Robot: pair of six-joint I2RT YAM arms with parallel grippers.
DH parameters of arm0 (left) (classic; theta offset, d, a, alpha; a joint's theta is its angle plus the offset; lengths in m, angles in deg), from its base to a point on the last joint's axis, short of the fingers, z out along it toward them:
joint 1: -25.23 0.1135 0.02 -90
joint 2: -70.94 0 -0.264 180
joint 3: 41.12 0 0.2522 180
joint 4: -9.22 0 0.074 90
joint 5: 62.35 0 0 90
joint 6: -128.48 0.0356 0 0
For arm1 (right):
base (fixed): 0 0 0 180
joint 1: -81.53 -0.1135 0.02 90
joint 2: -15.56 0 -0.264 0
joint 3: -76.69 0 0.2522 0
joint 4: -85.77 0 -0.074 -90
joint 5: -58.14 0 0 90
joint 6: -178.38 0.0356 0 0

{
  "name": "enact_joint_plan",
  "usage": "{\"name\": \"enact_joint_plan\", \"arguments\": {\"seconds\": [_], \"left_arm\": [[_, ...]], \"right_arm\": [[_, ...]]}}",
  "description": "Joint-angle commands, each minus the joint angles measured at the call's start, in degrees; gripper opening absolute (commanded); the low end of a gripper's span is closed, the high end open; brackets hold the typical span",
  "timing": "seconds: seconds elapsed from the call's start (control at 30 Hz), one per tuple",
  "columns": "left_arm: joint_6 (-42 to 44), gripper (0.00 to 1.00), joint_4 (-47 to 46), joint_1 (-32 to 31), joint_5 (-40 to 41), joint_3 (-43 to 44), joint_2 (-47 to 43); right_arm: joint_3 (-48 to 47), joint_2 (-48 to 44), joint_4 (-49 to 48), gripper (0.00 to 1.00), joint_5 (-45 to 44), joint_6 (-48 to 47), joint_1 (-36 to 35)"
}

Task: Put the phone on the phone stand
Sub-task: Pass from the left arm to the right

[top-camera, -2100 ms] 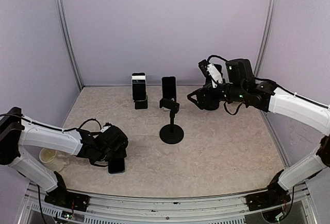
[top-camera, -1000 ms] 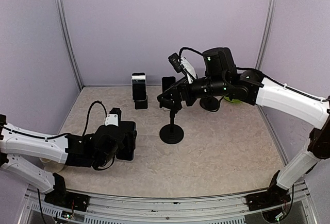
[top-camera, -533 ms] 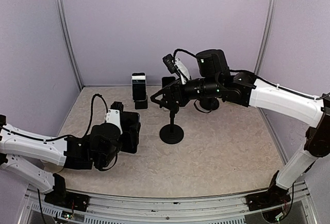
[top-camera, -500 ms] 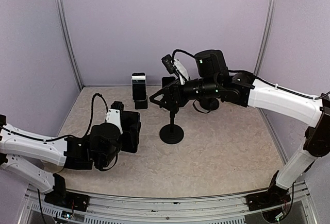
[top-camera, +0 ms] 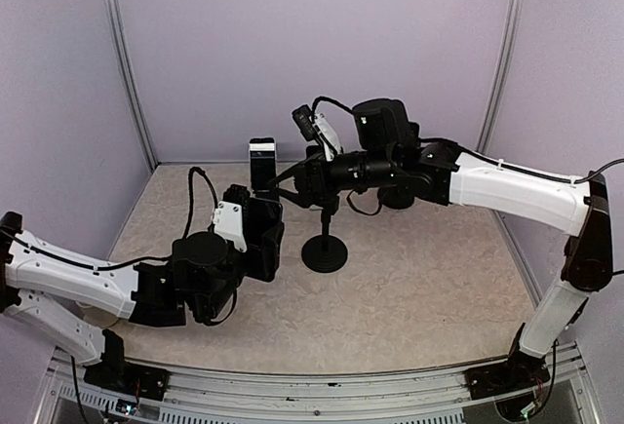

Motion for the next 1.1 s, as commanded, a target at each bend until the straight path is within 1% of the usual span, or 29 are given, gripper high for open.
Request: {"name": "enact_joint_plan", "arguments": {"seconds": [0.0,0.33,0.63,0.93,1.07], "left_arm": [[4.0,0.00,-7.5,-0.9,0.3,3.3,0.8],[5.3,0.00,-9.7,-1.7,-1.0,5.2,2.3],[6.3,0.00,-10.6,-1.8,-1.7,7.1,4.5],[6.0,0.00,-10.3,-1.8,-1.6,8.0,5.9],[6.0,0.00,-10.3,-1.9,-1.4,8.0,5.8]], "right_arm": [[-1.8,2.0,-3.5,0.88,0.8,1.9,-0.9],[-1.7,4.5,-6.3,0.84,1.9,3.7,-1.8],[-2.4,5.7,-7.9,0.75,3.8,5.4,-2.6],[-2.7,6.2,-8.3,0.63,5.5,6.2,-3.0],[-3.3,6.7,-8.0,0.55,6.3,6.3,-3.0]]}}
